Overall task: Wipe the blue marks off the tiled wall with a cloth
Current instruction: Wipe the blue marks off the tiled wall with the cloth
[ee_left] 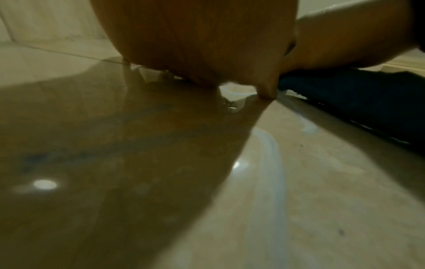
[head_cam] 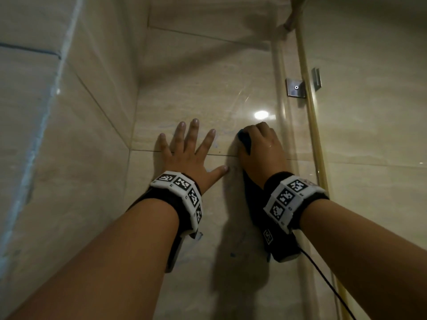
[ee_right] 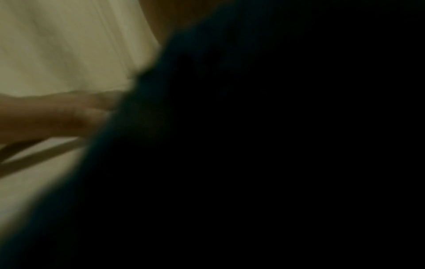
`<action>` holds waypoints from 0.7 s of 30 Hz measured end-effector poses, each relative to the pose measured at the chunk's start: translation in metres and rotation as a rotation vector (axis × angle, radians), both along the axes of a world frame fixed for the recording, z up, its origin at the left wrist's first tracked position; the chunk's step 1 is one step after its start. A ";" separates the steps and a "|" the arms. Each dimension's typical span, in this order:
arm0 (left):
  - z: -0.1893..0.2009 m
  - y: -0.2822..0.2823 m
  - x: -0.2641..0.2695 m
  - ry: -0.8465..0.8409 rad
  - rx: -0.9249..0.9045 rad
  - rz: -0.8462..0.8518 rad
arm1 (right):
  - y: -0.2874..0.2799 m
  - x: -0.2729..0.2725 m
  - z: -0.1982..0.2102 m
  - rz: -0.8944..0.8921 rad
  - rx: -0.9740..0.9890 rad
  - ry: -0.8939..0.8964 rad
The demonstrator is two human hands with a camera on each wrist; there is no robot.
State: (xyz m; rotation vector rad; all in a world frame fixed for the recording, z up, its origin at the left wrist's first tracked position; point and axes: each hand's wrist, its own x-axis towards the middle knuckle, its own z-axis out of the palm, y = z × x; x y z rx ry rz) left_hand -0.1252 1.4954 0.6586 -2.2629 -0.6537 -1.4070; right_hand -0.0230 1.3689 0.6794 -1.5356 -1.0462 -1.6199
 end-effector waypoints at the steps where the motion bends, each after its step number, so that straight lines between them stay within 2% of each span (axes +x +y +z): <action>1: 0.000 0.000 0.000 0.005 -0.004 0.001 | 0.002 -0.001 -0.005 0.020 -0.008 -0.029; 4: 0.001 -0.001 -0.001 0.009 -0.013 -0.002 | 0.004 -0.004 -0.011 0.052 -0.036 -0.095; 9: 0.000 -0.002 -0.001 0.010 -0.020 -0.005 | -0.008 -0.002 -0.005 -0.043 -0.075 -0.170; 16: 0.000 -0.003 -0.003 0.023 -0.028 0.000 | -0.028 -0.017 -0.001 -0.212 -0.339 0.016; 21: 0.001 -0.002 -0.003 0.028 -0.030 -0.004 | -0.029 -0.016 0.007 -0.199 -0.283 0.045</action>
